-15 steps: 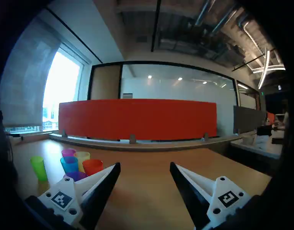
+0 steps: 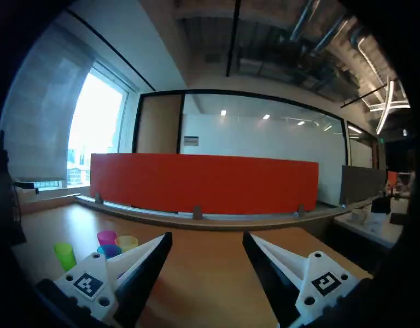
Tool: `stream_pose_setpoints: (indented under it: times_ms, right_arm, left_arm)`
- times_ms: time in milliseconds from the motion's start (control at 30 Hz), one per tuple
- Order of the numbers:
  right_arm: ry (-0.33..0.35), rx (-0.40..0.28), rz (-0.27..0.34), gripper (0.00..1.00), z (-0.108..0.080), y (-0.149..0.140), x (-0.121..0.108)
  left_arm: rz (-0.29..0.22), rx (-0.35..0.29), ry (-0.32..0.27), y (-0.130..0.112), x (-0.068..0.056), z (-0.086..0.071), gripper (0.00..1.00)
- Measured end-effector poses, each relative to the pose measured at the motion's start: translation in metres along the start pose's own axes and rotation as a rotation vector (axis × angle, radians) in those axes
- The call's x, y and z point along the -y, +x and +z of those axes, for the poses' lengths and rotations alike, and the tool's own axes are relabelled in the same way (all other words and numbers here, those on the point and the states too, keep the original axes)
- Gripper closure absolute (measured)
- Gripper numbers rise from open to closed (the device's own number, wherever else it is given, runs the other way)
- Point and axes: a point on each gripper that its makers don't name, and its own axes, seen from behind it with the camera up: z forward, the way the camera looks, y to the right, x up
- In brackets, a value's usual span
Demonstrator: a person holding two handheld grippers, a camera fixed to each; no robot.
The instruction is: Pour water
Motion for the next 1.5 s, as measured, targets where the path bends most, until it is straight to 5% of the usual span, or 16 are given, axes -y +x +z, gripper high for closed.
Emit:
stream_pose_setpoints:
  times_ms: [467, 767, 1500]
  right_arm:
    - [-0.007, 0.008, 0.024, 0.00, 0.021, 0.068, -0.010]
    - [0.030, 0.021, 0.018, 0.00, 0.028, 0.081, 0.000]
    - [0.088, 0.028, -0.057, 0.00, 0.040, 0.101, 0.020]
  left_arm:
    - [0.035, -0.004, -0.090, 0.070, -0.017, 0.020, 0.06]
    - [-0.012, 0.029, -0.117, 0.076, -0.019, 0.031, 0.06]
    - [0.039, 0.033, -0.157, 0.099, -0.020, 0.046, 0.06]
